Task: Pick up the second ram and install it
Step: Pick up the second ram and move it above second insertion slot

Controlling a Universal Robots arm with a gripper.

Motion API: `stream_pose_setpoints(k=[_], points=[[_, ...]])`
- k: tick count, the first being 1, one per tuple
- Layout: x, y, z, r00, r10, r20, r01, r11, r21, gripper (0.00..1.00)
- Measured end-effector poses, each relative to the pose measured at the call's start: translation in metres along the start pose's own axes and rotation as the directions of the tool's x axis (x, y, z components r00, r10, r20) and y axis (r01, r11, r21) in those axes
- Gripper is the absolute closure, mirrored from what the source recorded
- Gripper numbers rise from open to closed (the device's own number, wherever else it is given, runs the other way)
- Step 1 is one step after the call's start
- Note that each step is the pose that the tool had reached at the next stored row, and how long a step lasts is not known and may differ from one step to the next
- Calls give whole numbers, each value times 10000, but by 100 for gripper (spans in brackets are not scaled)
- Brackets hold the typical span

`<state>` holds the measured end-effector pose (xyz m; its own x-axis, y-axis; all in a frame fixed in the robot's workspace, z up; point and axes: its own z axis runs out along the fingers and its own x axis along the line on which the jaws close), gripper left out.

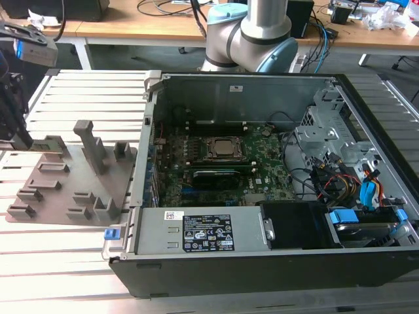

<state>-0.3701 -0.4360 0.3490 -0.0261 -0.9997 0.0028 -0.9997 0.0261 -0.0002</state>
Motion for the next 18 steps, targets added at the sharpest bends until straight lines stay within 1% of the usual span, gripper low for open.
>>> stream_pose_setpoints(k=[2, 3, 4, 6, 7, 8, 9, 10, 16, 18], points=[[0, 0, -66, 10000, 0, 0, 0, 10000, -1, 86], [0, 0, -85, 10000, 0, 0, 0, 10000, 0, 86], [0, 0, -147, 10000, 0, -1, 0, 10000, 0, 86], [1, 0, -211, 10000, 0, 0, 0, 10000, 0, 86], [1, 0, -307, 10000, 0, 0, 0, 10000, 0, 86], [1, 0, -388, 10000, 0, 0, 0, 10000, 0, 86], [1, 0, -439, 10000, 0, 0, 0, 10000, 0, 86], [1, 0, -450, 10000, 0, 0, 0, 10000, 1, 86], [1, 0, -452, 10000, 1, 0, -1, 10000, 1, 86], [0, -34, -453, 10000, -1, -1, 1, 10000, 0, 86]])
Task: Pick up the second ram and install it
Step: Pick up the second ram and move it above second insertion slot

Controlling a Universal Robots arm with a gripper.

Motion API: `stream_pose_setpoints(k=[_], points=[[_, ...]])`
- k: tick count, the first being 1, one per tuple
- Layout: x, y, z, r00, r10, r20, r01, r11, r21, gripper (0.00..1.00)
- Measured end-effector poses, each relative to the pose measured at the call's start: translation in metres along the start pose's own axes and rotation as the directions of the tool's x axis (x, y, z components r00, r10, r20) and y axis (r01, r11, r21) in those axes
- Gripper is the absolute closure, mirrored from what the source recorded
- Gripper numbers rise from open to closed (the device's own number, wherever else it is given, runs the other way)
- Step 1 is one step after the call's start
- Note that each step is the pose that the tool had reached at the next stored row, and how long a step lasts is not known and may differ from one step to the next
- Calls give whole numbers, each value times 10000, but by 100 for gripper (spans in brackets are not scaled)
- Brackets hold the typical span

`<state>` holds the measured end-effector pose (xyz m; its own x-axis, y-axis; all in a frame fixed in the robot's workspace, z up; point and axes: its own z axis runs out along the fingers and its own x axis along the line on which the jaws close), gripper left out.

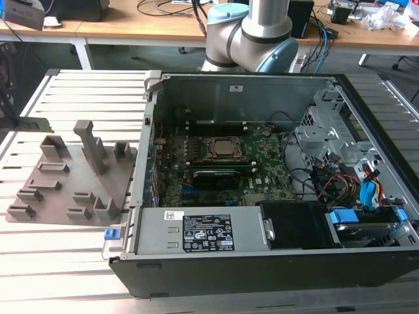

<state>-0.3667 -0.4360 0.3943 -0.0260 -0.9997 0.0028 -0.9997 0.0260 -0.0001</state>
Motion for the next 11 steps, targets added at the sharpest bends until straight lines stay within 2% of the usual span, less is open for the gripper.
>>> stream_pose_setpoints(k=[5, 11], points=[[-4, -158, 0, 10000, 1, -3, -1, 10000, 1, 86], [-11, -428, 0, 10000, 1, -30, -1, 10000, 1, 86]])
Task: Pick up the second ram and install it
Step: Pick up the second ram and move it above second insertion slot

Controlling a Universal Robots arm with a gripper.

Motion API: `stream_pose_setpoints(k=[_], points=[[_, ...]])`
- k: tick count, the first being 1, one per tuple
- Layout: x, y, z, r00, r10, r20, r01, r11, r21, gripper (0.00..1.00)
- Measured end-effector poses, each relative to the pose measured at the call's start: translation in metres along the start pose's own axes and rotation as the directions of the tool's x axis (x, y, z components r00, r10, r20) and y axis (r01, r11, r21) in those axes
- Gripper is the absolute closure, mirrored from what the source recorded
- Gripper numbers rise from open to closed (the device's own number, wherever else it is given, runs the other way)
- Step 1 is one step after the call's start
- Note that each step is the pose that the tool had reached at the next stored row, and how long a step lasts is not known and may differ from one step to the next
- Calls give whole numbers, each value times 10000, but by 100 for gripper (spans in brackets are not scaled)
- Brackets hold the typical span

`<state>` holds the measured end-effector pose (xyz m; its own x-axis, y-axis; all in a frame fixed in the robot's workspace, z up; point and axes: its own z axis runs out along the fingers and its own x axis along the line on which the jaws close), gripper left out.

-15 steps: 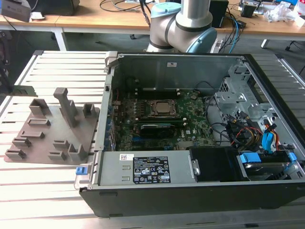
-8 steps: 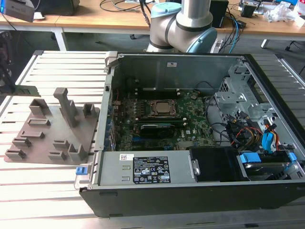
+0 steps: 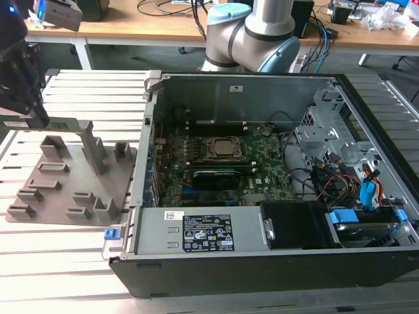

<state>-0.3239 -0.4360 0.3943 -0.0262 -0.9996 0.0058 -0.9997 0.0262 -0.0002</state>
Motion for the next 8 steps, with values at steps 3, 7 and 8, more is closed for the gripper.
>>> stream_pose_setpoints(k=[3, 7, 8], points=[[-2, -81, 1, 10000, 0, -9, 0, 10000, 1, 86], [-6, -232, 0, 10000, -1, -22, 1, 10000, 0, 86], [-7, -255, 0, 10000, 0, -23, 0, 10000, 1, 86]])
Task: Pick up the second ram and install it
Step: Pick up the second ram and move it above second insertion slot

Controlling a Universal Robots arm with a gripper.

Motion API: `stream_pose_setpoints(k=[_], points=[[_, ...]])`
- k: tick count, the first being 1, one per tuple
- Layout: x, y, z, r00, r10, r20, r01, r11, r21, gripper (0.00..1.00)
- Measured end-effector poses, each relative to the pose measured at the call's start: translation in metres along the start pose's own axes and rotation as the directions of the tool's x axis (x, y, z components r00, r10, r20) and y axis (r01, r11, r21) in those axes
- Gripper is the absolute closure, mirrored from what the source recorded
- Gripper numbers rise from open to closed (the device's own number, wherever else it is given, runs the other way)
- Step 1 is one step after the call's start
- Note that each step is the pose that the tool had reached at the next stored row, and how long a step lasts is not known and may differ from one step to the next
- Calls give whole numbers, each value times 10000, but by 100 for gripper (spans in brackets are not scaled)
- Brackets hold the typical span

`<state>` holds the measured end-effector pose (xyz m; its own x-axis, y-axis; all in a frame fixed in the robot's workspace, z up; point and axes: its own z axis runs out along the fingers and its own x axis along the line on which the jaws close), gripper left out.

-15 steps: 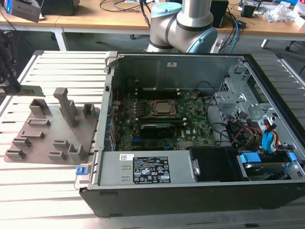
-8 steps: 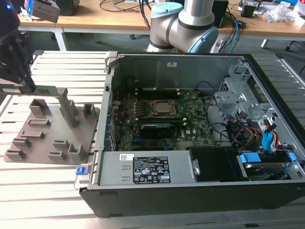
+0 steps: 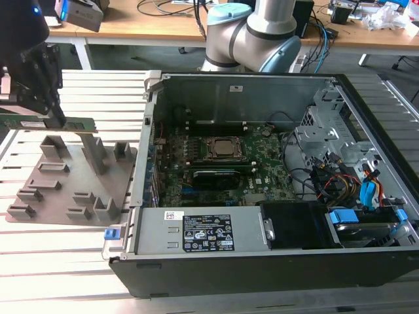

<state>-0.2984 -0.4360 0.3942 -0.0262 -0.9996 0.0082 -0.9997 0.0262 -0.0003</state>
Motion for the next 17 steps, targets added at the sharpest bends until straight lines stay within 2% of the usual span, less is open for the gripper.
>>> stream_pose_setpoints(k=[6, 8, 17], points=[[-5, -205, 0, 10000, -1, -11, 1, 10000, -1, 86], [-9, -325, 0, 10000, 1, -14, -1, 10000, 1, 86], [-20, -736, 0, 10000, 0, -34, 0, 10000, 1, 86]])
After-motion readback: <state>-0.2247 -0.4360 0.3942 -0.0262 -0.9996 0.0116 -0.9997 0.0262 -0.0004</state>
